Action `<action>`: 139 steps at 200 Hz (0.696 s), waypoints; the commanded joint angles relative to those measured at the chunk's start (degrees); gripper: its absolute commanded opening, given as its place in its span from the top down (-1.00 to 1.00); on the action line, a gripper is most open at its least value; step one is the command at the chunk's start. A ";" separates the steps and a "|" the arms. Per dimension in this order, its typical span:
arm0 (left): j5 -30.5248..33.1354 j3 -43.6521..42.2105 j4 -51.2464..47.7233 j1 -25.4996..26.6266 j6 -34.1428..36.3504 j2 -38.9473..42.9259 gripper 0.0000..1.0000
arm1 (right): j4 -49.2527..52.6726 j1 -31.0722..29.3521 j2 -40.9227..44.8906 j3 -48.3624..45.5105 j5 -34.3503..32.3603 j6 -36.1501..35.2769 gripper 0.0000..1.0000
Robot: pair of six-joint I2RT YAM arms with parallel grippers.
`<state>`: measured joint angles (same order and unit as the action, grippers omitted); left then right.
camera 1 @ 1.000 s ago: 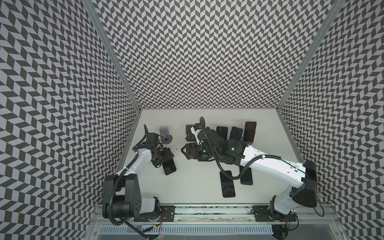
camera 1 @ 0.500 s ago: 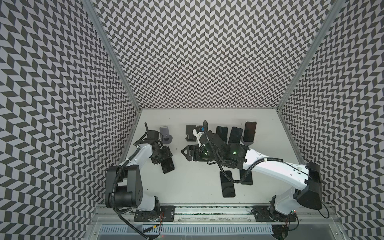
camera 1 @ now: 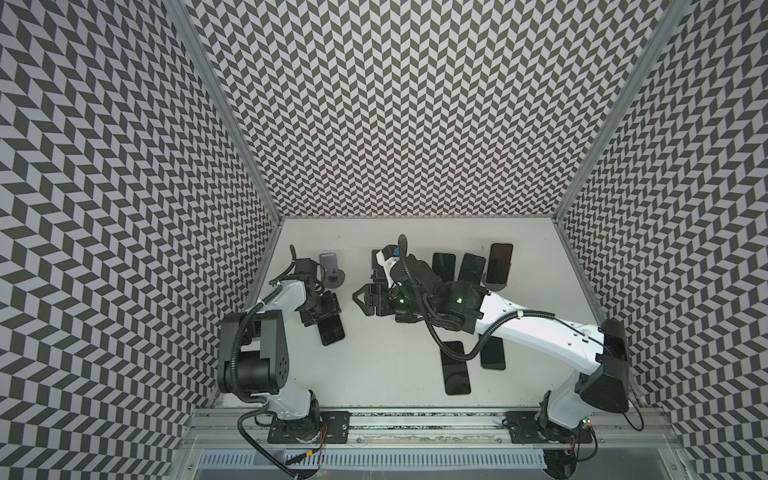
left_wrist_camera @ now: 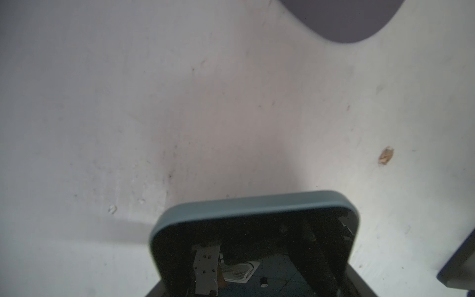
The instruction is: Remove the phone from the phone stand
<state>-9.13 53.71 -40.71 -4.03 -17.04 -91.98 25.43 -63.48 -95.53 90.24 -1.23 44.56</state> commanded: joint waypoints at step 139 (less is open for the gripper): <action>7.44 0.42 3.27 -1.44 1.13 -2.04 -0.22 | -3.96 -0.33 -2.62 1.95 1.82 -0.46 -0.59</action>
<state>-4.64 53.93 -37.28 -5.28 -16.27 -93.65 25.21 -63.51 -97.80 91.98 -0.16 44.42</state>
